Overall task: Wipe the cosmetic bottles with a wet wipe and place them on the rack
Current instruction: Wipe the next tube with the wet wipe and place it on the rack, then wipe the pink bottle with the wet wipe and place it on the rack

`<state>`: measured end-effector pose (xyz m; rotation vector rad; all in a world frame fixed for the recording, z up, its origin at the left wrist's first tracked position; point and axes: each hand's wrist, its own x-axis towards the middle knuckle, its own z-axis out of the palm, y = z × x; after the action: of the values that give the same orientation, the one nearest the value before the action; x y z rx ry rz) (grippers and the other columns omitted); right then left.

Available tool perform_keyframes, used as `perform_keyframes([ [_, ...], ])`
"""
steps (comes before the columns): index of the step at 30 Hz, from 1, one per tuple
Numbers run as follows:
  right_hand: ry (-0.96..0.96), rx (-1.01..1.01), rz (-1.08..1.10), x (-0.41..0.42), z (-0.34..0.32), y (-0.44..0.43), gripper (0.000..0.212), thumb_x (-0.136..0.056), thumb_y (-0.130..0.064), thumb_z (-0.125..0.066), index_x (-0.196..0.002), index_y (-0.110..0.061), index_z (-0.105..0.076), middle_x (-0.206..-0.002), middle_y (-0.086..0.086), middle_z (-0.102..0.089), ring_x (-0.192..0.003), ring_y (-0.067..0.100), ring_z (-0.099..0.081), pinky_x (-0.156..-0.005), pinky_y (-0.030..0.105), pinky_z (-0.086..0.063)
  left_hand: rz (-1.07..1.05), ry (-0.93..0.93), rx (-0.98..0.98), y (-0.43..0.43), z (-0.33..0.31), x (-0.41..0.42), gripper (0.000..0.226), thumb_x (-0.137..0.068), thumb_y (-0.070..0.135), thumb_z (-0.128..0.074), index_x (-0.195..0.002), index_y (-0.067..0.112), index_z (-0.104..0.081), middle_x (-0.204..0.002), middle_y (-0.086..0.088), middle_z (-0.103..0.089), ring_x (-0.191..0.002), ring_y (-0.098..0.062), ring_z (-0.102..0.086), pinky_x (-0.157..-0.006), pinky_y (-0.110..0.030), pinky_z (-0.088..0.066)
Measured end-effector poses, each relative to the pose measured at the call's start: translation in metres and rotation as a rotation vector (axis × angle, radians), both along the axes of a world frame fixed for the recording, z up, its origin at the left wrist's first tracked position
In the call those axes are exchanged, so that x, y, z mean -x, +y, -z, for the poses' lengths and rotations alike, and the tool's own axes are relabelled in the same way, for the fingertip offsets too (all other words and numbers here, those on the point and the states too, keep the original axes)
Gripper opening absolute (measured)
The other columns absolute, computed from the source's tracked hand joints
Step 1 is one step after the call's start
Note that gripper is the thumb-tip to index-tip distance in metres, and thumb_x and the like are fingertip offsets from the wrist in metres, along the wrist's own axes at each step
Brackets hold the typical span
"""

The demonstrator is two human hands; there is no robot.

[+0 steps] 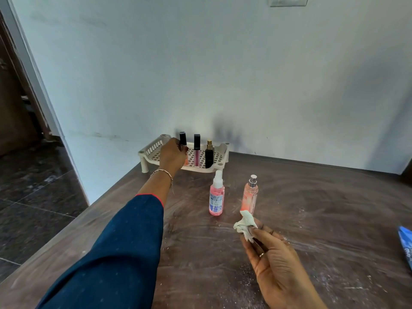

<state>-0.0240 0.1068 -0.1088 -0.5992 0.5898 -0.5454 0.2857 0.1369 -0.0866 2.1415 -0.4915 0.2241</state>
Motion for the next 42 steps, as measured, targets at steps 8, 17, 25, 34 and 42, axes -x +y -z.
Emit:
perform_keyframes([
  [8, 0.007, -0.016, -0.002, -0.002, -0.003, 0.002, 0.014, -0.085, 0.011, -0.054, -0.090, 0.004, -0.065, -0.077, 0.012, -0.074, -0.065, 0.016, -0.070, -0.064, 0.025, -0.057, 0.043, 0.007, 0.010, 0.003, -0.001, -0.002, 0.025, -0.093, 0.019, -0.057, -0.114, 0.007, -0.058, -0.110, -0.012, -0.067, -0.106, -0.027, -0.060, -0.078, -0.024, -0.037],
  [17, 0.006, -0.009, 0.001, 0.002, -0.004, -0.001, 0.018, -0.086, 0.009, -0.054, -0.099, 0.006, -0.066, -0.087, 0.016, -0.074, -0.080, 0.020, -0.068, -0.068, 0.025, -0.056, 0.066, 0.019, -0.008, 0.007, -0.005, 0.001, 0.032, -0.088, 0.021, -0.064, -0.117, 0.007, -0.058, -0.111, -0.010, -0.068, -0.106, -0.025, -0.062, -0.081, -0.026, -0.042],
  [25, -0.023, -0.028, 0.006, 0.010, -0.010, 0.002, 0.013, -0.086, 0.009, -0.054, -0.091, 0.005, -0.065, -0.086, 0.017, -0.073, -0.069, 0.017, -0.070, -0.059, 0.022, -0.058, 0.030, 0.015, -0.078, 0.015, -0.025, 0.016, 0.075, -0.078, 0.024, -0.076, -0.137, 0.007, -0.034, -0.133, -0.018, -0.046, -0.123, -0.034, -0.045, -0.100, -0.041, -0.039],
  [34, -0.039, -0.058, 0.036, 0.039, -0.018, 0.008, 0.013, -0.086, 0.010, -0.055, -0.091, 0.003, -0.065, -0.091, 0.017, -0.072, -0.086, 0.025, -0.068, -0.069, 0.025, -0.058, 0.337, -0.349, -0.208, 0.002, -0.088, 0.106, 0.023, -0.083, 0.049, -0.062, -0.102, 0.035, -0.063, -0.099, 0.018, -0.063, -0.100, -0.007, -0.056, -0.088, -0.035, -0.025],
  [42, -0.066, -0.090, 0.077, 0.069, -0.024, 0.010, 0.014, -0.087, 0.010, -0.055, -0.082, 0.000, -0.065, -0.083, 0.014, -0.073, -0.079, 0.020, -0.070, -0.068, 0.023, -0.058, 0.599, -0.446, -0.631, -0.032, -0.057, 0.157, 0.025, -0.088, 0.049, -0.057, -0.106, 0.033, -0.065, -0.109, 0.014, -0.066, -0.108, -0.010, -0.053, -0.098, -0.042, -0.022],
])
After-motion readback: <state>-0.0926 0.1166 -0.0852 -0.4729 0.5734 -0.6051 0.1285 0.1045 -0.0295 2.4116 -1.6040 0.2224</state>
